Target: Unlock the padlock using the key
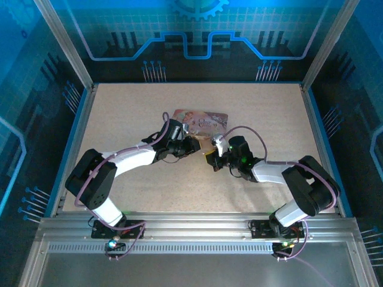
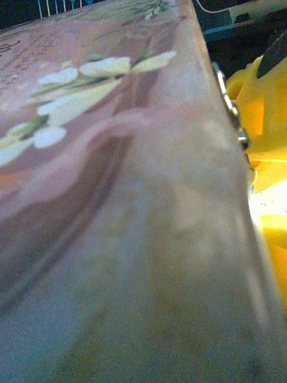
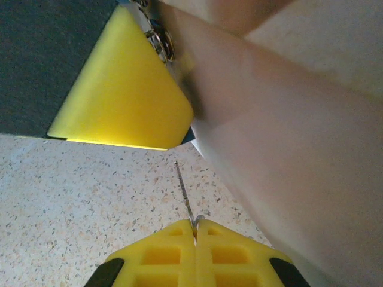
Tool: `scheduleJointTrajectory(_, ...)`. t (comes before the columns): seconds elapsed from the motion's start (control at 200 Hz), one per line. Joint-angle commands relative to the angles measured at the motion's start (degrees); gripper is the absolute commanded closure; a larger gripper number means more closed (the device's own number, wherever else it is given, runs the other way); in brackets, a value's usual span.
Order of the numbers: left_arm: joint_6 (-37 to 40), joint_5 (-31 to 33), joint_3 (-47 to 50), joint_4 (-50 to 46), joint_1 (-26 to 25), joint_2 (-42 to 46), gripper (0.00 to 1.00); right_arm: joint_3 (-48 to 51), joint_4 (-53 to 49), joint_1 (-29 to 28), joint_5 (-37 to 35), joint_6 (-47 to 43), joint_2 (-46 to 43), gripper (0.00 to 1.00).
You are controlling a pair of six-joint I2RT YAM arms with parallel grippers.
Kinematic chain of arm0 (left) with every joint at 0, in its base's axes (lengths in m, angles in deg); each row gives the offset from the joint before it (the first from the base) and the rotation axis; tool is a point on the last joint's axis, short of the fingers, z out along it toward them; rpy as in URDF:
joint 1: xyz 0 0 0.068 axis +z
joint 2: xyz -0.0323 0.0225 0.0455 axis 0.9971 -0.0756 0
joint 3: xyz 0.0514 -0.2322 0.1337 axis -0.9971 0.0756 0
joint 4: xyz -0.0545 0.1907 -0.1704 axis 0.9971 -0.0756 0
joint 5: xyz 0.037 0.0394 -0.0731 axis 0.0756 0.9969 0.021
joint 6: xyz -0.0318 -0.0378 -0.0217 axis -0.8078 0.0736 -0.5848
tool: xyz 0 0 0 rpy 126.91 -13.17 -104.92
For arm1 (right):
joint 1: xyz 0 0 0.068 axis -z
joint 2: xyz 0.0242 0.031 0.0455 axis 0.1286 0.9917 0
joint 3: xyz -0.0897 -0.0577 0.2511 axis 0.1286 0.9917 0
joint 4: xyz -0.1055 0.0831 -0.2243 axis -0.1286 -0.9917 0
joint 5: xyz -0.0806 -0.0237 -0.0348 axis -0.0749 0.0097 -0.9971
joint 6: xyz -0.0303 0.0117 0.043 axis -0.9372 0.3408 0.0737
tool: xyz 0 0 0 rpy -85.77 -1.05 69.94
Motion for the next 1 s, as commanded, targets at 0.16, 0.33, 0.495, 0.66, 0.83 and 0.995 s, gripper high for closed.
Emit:
scheduleJointTrajectory(0.16, -1.3, -2.6, -2.3, 0.9, -0.8, 2.2, 0.81, -1.1, 2.7, -0.6, 1.0, 1.3, 0.9, 1.0)
scheduleJointTrajectory(0.33, -1.3, -2.6, -2.2, 0.9, -0.7, 2.2, 0.81, -1.0, 3.8, -0.6, 1.5, 1.7, 0.9, 1.0)
scheduleJointTrajectory(0.495, -1.4, -2.6, -2.1, 1.1, -0.7, 2.1, 0.81, -1.1, 4.1, -0.5, 1.9, 1.6, 1.0, 1.0)
scheduleJointTrajectory(0.66, -1.4, -2.9, -2.2, 1.0, -0.8, 2.3, 0.81, -1.0, 5.5, 0.1, 1.6, 2.3, 1.8, 1.0)
scheduleJointTrajectory(0.83, -1.5, -3.2, -2.4, 0.8, -0.8, 2.5, 0.81, -1.5, 5.8, 0.1, 1.7, 2.2, 2.0, 1.0)
scheduleJointTrajectory(0.995, -1.6, -3.3, -2.3, 0.8, -1.0, 2.4, 0.81, -1.7, 7.1, 0.2, 2.0, 2.5, 2.4, 1.0)
